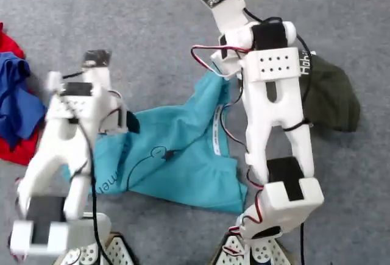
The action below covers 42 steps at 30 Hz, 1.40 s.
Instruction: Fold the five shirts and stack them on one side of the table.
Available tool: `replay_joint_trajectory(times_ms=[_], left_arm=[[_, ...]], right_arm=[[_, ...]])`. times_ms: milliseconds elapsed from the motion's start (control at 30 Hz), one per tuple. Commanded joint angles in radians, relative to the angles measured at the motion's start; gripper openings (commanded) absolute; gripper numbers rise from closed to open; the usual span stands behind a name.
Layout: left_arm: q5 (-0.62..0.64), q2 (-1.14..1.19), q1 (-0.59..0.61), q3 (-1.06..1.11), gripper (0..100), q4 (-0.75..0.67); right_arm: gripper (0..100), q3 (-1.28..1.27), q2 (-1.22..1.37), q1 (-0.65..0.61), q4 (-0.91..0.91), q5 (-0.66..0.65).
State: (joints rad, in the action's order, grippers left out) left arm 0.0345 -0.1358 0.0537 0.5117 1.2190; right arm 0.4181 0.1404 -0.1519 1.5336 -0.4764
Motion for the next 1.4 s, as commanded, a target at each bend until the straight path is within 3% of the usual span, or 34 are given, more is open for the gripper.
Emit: replay_joint_trajectory(times_ms=[0, 100, 267, 500, 767, 1000, 1067, 1233, 1367], left_arm=[[-0.064, 0.166, -0.012, -0.056, 31, -0.034], [-0.109, 0.279, 0.022, -0.094, 27, -0.035], [-0.117, 0.350, 0.110, -0.229, 2, -0.028], [-0.095, 0.295, 0.114, -0.410, 3, 0.097], [0.160, 0.124, 0.148, -0.653, 3, 0.181], [0.198, 0.144, 0.248, -0.598, 3, 0.132], [0.198, 0.192, 0.275, -0.541, 7, 0.126], [0.230, 0.327, 0.374, -0.504, 33, 0.166], [0.216, 0.333, 0.441, -0.610, 32, 0.275]], right_arm=[[1.5, -0.035, -0.082, 0.003, -0.055, -0.025], [1.5, -0.033, -0.090, 0.034, -0.057, -0.029], [1.5, -0.030, -0.094, 0.075, -0.058, -0.032], [1.5, -0.039, -0.160, 0.141, -0.020, -0.127], [1.5, -0.162, -0.331, 0.167, -0.020, -0.216], [1.5, -0.291, -0.432, 0.166, 0.038, -0.404], [1.5, -0.292, -0.432, 0.169, 0.046, -0.416], [1.5, -0.292, -0.432, 0.172, 0.046, -0.419], [1.5, -0.297, -0.432, 0.169, 0.041, -0.419]])
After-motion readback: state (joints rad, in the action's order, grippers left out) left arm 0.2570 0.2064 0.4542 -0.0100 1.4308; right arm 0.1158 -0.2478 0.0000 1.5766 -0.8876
